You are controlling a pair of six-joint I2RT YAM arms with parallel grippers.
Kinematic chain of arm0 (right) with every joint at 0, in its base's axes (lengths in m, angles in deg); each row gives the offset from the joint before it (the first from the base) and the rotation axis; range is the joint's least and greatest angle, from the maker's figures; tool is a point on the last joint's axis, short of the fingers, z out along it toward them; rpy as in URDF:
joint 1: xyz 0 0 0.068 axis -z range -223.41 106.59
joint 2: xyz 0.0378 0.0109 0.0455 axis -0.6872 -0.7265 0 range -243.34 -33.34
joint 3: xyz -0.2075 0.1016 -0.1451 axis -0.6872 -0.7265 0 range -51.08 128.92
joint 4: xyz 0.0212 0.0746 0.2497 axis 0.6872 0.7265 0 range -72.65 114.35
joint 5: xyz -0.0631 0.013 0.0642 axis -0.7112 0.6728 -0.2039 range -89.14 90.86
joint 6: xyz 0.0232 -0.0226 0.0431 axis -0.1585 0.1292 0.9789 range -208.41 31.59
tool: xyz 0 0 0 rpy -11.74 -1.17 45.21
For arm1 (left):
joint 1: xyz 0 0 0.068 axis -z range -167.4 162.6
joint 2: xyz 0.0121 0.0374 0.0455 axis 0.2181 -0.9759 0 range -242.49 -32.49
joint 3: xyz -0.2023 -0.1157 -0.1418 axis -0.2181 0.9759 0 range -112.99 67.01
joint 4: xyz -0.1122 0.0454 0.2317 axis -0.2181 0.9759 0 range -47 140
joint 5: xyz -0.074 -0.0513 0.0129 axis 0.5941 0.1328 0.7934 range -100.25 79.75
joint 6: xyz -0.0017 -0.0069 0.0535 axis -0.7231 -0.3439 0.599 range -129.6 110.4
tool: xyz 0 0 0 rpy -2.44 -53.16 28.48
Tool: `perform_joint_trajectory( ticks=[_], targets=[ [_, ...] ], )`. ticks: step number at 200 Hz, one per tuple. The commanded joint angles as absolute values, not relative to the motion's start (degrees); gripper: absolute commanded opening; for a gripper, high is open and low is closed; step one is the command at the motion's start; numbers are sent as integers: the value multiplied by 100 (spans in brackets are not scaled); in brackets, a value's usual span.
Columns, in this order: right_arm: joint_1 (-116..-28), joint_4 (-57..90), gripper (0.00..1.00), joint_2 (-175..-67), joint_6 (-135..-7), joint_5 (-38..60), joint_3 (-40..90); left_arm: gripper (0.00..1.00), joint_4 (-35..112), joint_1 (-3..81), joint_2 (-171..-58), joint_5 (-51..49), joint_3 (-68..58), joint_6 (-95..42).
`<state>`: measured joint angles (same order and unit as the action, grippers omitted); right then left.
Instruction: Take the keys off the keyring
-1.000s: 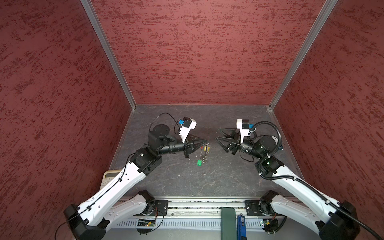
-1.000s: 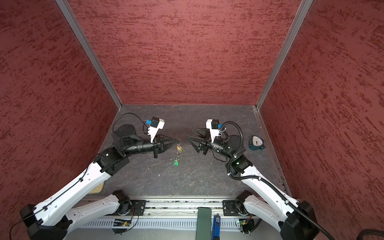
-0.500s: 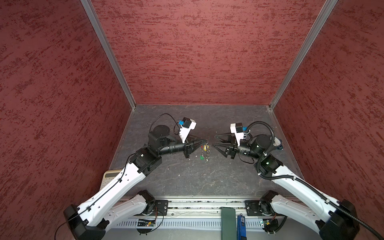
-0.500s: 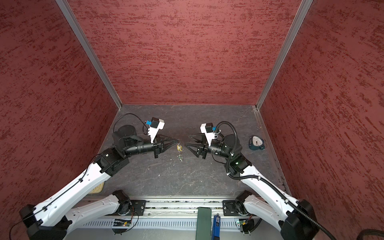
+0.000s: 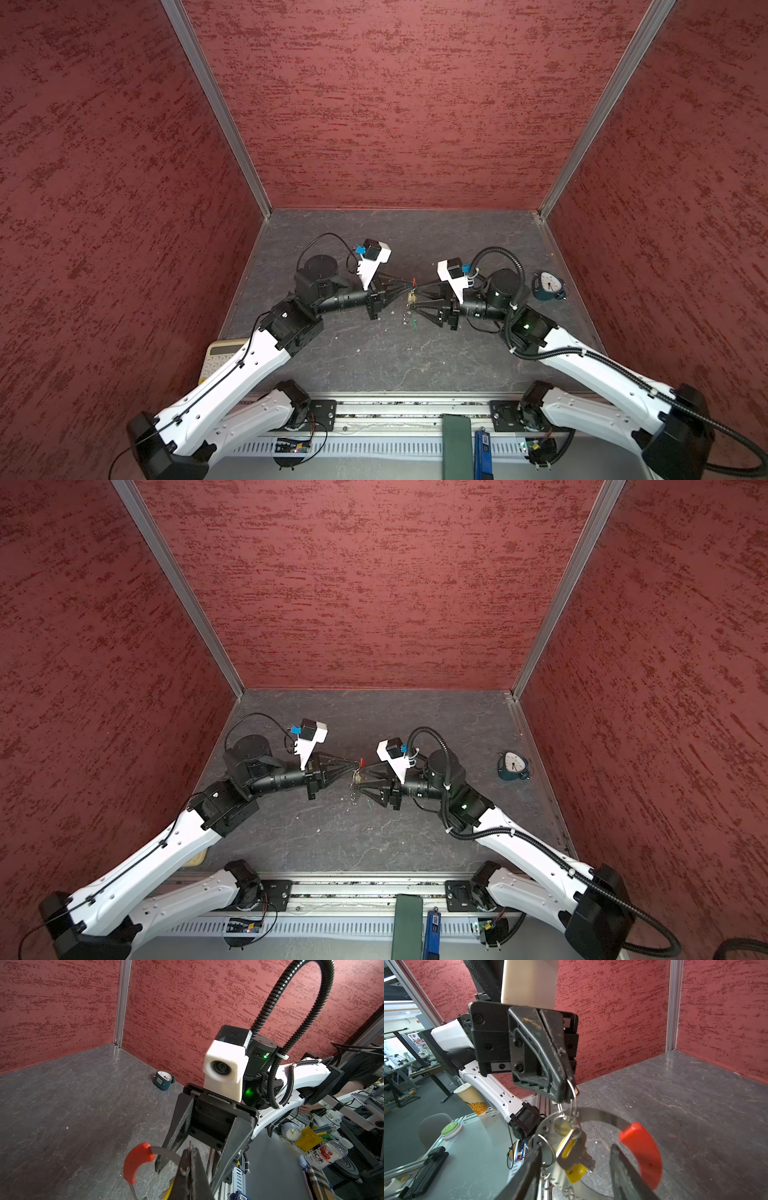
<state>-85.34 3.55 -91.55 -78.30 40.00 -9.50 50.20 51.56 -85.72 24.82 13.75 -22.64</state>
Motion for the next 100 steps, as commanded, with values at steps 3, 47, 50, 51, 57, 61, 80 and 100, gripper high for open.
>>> perform_joint_trajectory(
  ticks=[3,47,50,51,57,61,80,100],
  targets=[
    [-8595,409,44,-9128,-8085,3776,-779,0,4763,5177,-8489,2631,1406,-2221],
    [-8620,552,51,-9084,-8173,3598,-788,0,4680,5179,-8456,2575,1460,-2258],
    [-8617,557,53,-9078,-8173,3564,-803,0,4662,5177,-8453,2568,1474,-2262],
    [-8623,557,53,-9075,-8177,3552,-807,0,4652,5179,-8453,2564,1477,-2266],
    [-8630,566,55,-9049,-8181,3488,-829,0,4630,5172,-8430,2547,1501,-2270],
    [-8625,552,55,-9026,-8186,3446,-847,0,4610,5171,-8419,2529,1510,-2265],
    [-8638,362,57,-8855,-8100,3209,-970,0,4537,5171,-8404,2458,1547,-2279],
    [-8639,183,57,-8699,-8042,3086,-1053,0,4414,5169,-8443,2389,1594,-2309]
  ],
)
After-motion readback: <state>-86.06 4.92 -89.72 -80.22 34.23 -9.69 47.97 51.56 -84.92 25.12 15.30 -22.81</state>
